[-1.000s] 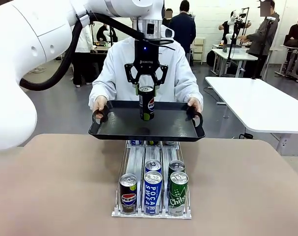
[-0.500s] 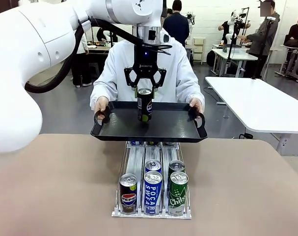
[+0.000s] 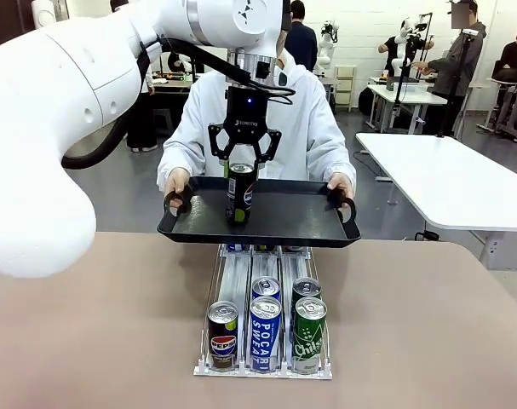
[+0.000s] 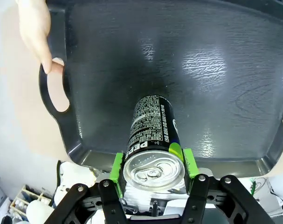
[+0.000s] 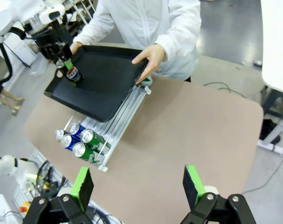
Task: Retrieve and hand over the desired beverage to the person.
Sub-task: Place the picked can on the Handle tray extended by the person.
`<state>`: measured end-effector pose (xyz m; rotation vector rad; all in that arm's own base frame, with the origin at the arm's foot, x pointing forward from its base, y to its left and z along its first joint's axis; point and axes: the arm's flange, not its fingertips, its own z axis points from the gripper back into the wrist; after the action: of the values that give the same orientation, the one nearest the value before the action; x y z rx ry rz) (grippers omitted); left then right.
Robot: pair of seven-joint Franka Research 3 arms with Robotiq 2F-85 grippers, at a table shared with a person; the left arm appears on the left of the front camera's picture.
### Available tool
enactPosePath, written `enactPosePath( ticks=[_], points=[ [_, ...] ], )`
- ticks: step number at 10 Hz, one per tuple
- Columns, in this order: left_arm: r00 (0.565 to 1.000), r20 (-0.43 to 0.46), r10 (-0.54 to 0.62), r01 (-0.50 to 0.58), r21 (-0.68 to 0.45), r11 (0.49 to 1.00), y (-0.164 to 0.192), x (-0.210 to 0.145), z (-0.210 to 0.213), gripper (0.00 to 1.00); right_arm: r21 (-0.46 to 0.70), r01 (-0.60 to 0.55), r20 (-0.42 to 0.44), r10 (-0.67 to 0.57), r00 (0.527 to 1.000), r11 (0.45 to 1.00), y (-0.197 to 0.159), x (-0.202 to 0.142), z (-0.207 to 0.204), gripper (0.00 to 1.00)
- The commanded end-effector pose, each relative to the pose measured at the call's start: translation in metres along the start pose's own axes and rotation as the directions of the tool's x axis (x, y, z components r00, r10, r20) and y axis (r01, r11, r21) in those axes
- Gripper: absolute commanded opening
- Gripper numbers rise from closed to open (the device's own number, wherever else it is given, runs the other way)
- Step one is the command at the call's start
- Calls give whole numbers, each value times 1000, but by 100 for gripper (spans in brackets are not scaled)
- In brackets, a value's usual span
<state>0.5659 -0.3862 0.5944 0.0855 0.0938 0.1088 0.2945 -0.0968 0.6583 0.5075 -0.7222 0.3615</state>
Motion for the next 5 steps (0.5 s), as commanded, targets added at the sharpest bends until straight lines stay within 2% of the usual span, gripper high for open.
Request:
enactPosePath(
  ticks=[1, 5],
  points=[
    [1000, -5, 2, -2, 4, 1000, -26, 31, 39, 100, -10, 1, -6, -1, 1000, 1000, 0, 1, -1, 100],
    [1000, -4, -11, 11, 12, 1000, -24, 29, 37, 100, -10, 1, -6, -1, 1000, 1000, 0, 1, -1, 100]
  ],
)
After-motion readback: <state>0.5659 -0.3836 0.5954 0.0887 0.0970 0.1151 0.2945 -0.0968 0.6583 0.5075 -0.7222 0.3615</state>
